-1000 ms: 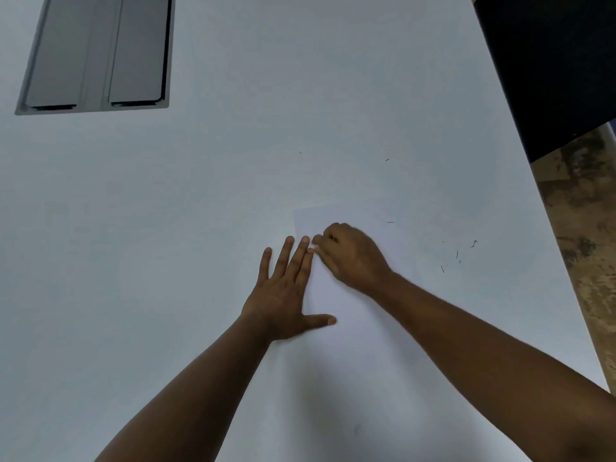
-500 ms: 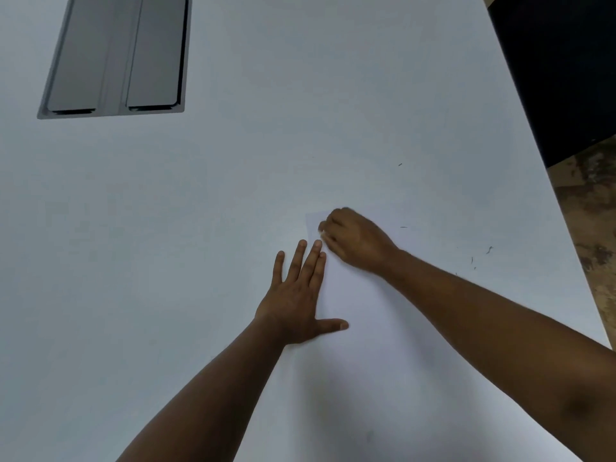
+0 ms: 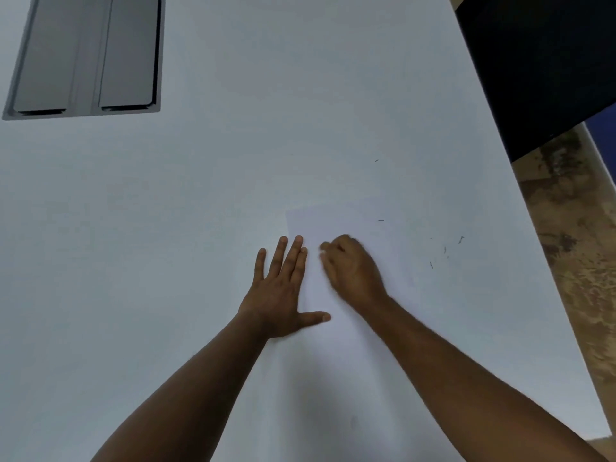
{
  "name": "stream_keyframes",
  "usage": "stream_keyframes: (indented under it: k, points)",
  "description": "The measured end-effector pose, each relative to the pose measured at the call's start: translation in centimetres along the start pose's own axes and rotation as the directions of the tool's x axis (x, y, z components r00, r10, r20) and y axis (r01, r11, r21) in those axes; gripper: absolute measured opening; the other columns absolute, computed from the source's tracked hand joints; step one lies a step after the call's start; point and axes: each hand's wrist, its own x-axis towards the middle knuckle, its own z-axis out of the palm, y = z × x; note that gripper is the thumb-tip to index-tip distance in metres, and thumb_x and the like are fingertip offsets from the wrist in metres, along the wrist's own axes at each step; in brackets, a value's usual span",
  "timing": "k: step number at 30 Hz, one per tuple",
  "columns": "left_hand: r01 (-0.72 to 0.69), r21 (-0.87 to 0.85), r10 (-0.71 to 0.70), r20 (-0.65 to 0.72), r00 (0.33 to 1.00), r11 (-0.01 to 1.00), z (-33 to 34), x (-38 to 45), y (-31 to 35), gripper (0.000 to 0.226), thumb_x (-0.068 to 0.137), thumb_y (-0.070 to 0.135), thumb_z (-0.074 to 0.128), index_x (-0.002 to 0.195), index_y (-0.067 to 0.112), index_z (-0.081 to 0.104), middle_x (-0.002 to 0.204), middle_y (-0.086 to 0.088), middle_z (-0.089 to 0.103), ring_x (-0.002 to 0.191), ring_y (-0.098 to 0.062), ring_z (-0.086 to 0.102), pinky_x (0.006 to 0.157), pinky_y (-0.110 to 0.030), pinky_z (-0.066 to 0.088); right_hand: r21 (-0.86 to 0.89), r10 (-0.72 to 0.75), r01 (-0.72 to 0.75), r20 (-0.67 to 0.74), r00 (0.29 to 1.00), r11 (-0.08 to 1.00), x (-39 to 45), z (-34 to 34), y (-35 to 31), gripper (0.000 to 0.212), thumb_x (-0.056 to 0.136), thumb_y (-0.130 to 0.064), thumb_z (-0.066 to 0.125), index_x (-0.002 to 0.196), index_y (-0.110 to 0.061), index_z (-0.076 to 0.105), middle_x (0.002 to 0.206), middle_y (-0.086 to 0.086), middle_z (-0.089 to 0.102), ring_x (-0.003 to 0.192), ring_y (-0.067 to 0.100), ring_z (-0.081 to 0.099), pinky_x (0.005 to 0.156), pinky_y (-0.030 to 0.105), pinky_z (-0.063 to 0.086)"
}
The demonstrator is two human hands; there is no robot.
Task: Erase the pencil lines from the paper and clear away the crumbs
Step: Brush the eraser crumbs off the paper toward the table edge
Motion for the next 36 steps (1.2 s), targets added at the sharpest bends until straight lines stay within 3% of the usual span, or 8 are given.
stream_keyframes:
  k: [6,9,14,21,24,28,32,36]
  points:
    - [0.002,-0.019,-0.002,-0.006,1.000,1.000,0.2,0.0,-0.1,0.129,0.076,0.100,0.023,0.157,0.013,-0.027,0.160,0.002,-0.045,0.147,-0.022,-0.043,0.122,-0.056,-0.021,-0.024,0.430,-0.446,-0.224,0.875,0.895,-0.5,-5.1,6.6,0.014,0.094,-0.009,0.057,0.092,-0.003,0.070,0.089,0.013,0.057,0.074,0.030,0.060,0.066,0.028,0.044]
    - [0.001,-0.018,-0.002,-0.008,1.000,1.000,0.2,0.0,-0.1,0.129,0.076,0.100,0.022,0.158,0.013,-0.026,0.161,0.002,-0.044,0.146,-0.022,-0.044,0.122,-0.056,-0.020,0.065,0.379,-0.375,-0.240,0.894,0.925,-1.7,-4.2,4.1,0.028,0.096,-0.022,0.050,0.099,-0.006,0.073,0.090,0.010,0.060,0.077,0.027,0.062,0.071,0.028,0.046]
    - [-0.012,-0.029,0.012,-0.016,1.000,1.000,0.4,0.1,-0.1,0.132,0.070,0.102,0.014,0.159,0.013,-0.023,0.162,0.000,-0.042,0.148,-0.022,-0.042,0.122,-0.056,-0.020,0.048,0.071,-0.070,-0.009,0.997,0.996,-5.6,-1.0,-1.8,0.032,0.095,-0.023,0.047,0.104,-0.006,0.073,0.089,0.008,0.062,0.078,0.024,0.060,0.067,0.034,0.053]
    - [-0.022,-0.053,0.020,-0.031,0.999,0.998,0.7,0.2,-0.3,0.125,0.075,0.099,0.018,0.157,0.016,-0.026,0.163,0.003,-0.039,0.148,-0.020,-0.042,0.122,-0.056,-0.020,-0.009,0.472,-0.477,-0.130,0.872,0.879,-5.2,-5.4,4.0,0.018,0.094,-0.010,0.061,0.107,-0.003,0.072,0.097,0.013,0.061,0.081,0.030,0.064,0.074,0.024,0.044]
    - [-0.029,-0.144,0.017,-0.080,0.997,0.989,0.7,0.4,-0.6,0.099,0.088,0.081,0.001,0.162,0.017,-0.014,0.166,0.007,-0.031,0.152,-0.018,-0.033,0.124,-0.053,-0.018,0.020,0.318,-0.317,-0.071,0.946,0.948,-5.0,-5.0,1.9,0.020,0.092,-0.007,0.065,0.109,-0.001,0.072,0.099,0.013,0.064,0.084,0.028,0.066,0.077,0.026,0.049]
    - [-0.021,-0.153,-0.002,-0.148,0.989,0.988,0.5,0.2,-0.5,0.063,0.111,0.043,0.016,0.164,0.016,-0.004,0.171,0.003,-0.018,0.157,-0.020,-0.022,0.126,-0.052,-0.010,0.012,0.043,-0.044,0.081,0.996,0.999,-4.1,-3.1,-2.6,0.021,0.091,-0.007,0.064,0.111,-0.003,0.071,0.101,0.013,0.064,0.086,0.029,0.065,0.073,0.037,0.057]
    - [-0.013,-0.153,-0.011,-0.154,0.988,0.988,0.5,0.3,-0.5,0.062,0.112,0.039,0.018,0.164,0.016,-0.006,0.171,0.003,-0.018,0.157,-0.020,-0.020,0.125,-0.048,-0.012,-0.061,-0.078,0.093,0.222,0.972,0.994,-5.8,-3.3,-4.2,0.021,0.083,0.002,0.073,0.101,-0.006,0.068,0.082,0.008,0.057,0.067,0.027,0.055,0.050,0.036,0.048]
    - [0.005,-0.137,-0.021,-0.116,0.993,0.991,0.4,0.2,-0.5,0.063,0.112,0.040,0.018,0.164,0.017,-0.009,0.171,0.004,-0.020,0.157,-0.020,-0.021,0.126,-0.049,-0.011,-0.148,-0.082,0.161,0.433,0.898,0.976,-9.2,-6.1,-2.0,0.027,0.082,0.007,0.068,0.104,-0.009,0.067,0.091,0.009,0.060,0.077,0.029,0.057,0.061,0.033,0.045]
